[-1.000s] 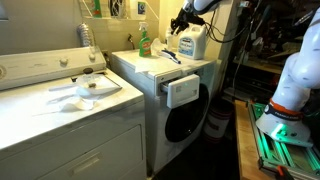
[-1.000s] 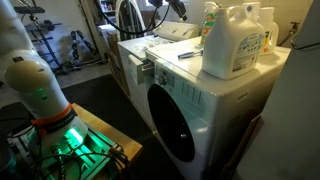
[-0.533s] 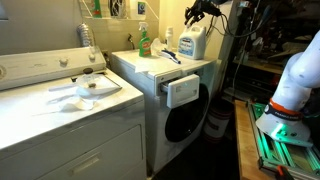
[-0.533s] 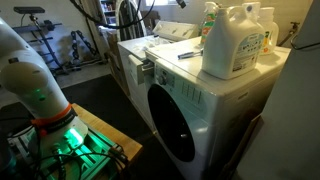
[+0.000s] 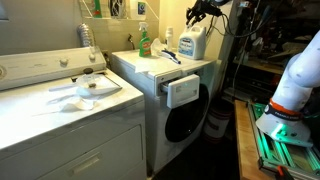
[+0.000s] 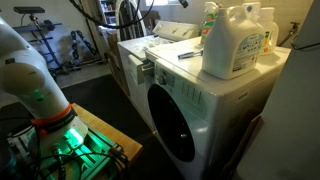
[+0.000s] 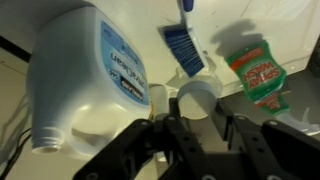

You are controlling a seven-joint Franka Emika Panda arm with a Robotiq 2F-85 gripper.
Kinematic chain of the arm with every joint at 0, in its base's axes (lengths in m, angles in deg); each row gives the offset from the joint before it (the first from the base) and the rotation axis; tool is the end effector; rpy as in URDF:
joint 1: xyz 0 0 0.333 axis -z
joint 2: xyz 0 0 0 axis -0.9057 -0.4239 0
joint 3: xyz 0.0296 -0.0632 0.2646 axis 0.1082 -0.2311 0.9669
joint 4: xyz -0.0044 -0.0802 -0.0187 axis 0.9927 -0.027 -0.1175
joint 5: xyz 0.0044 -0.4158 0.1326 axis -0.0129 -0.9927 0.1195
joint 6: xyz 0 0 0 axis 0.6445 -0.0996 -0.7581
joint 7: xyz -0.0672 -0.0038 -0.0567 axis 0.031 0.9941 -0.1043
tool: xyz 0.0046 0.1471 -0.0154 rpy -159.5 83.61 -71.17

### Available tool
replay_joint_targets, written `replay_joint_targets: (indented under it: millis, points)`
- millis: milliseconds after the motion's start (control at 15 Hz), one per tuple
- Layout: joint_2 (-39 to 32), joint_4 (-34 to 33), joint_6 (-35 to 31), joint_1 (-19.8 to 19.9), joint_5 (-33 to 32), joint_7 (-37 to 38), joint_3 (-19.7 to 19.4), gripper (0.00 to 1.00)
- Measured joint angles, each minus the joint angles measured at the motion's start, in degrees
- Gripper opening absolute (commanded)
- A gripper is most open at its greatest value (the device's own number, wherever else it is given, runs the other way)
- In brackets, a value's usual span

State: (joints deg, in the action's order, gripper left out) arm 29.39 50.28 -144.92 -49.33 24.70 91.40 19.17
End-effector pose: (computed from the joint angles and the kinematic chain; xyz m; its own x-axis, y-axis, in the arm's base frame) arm 0.5515 -0.2538 0.5194 0.4277 -0.6578 0.6200 -0.7489 -0.6420 -0.1645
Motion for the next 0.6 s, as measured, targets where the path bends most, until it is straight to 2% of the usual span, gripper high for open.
replay_joint_targets:
  millis: [267,600]
  points:
    - [0.0,-4.7,10.0,4.9,-6.9,7.5,1.0,0.13]
    - [0.5,-9.8,24.5,5.9,-7.8,10.0,0.6,0.13]
